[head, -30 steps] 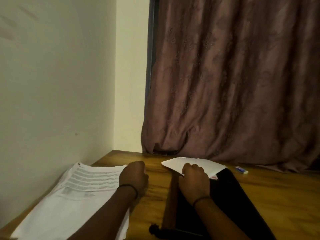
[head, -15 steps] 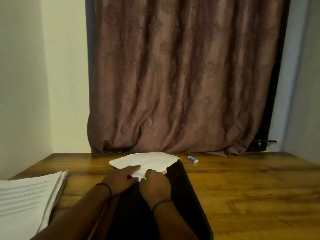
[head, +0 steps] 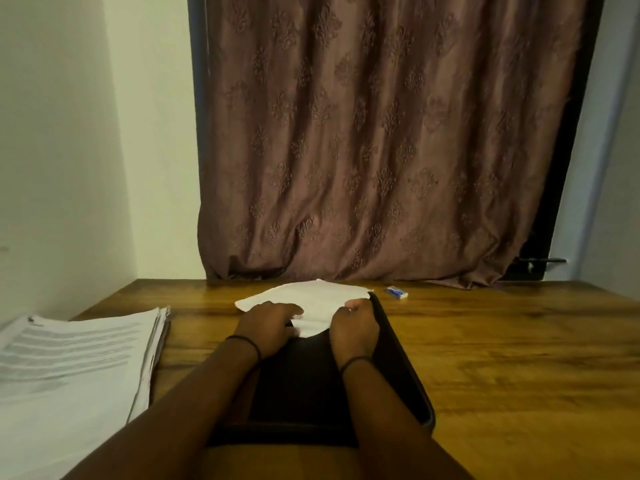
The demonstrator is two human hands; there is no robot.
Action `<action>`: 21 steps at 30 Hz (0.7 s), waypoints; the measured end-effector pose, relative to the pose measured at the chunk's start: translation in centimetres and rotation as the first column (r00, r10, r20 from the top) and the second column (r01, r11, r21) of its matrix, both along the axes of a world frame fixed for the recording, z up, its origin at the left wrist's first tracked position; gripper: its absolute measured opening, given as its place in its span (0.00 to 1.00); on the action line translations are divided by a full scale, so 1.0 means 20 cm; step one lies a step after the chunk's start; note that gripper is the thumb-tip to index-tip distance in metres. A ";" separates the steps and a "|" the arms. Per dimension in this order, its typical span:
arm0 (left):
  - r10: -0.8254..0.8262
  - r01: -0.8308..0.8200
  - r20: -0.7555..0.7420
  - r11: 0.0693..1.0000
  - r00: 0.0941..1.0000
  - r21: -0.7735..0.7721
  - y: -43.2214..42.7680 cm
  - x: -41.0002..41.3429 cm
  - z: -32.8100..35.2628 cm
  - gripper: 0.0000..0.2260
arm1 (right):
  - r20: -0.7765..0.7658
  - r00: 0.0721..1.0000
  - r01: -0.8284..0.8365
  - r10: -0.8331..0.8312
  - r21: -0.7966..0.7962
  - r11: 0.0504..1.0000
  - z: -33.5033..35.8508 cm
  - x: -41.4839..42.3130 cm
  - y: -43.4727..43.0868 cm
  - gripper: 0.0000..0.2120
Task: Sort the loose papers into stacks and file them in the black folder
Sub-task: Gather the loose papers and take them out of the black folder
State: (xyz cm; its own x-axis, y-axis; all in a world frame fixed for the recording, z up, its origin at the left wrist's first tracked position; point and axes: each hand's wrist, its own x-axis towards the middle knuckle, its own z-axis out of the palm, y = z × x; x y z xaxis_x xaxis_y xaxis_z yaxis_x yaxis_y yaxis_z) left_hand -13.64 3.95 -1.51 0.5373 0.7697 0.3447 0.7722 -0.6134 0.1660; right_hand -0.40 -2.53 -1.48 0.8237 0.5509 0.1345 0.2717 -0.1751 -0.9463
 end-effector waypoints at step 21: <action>0.281 0.379 0.959 0.890 -0.017 -0.254 -0.24 -0.26 0.44 0.07 | -0.497 0.522 -0.477 0.693 0.504 0.720 0.08 -0.20 -0.15 0.17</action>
State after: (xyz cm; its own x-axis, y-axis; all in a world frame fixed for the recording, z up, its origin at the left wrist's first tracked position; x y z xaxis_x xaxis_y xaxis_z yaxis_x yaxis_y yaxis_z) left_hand -18.84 -0.79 7.37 -0.0367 0.9599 0.2778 -0.3990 -0.2689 0.8766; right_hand -4.32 -5.51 0.10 0.2624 0.9643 -0.0366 -0.4439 0.0869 -0.8919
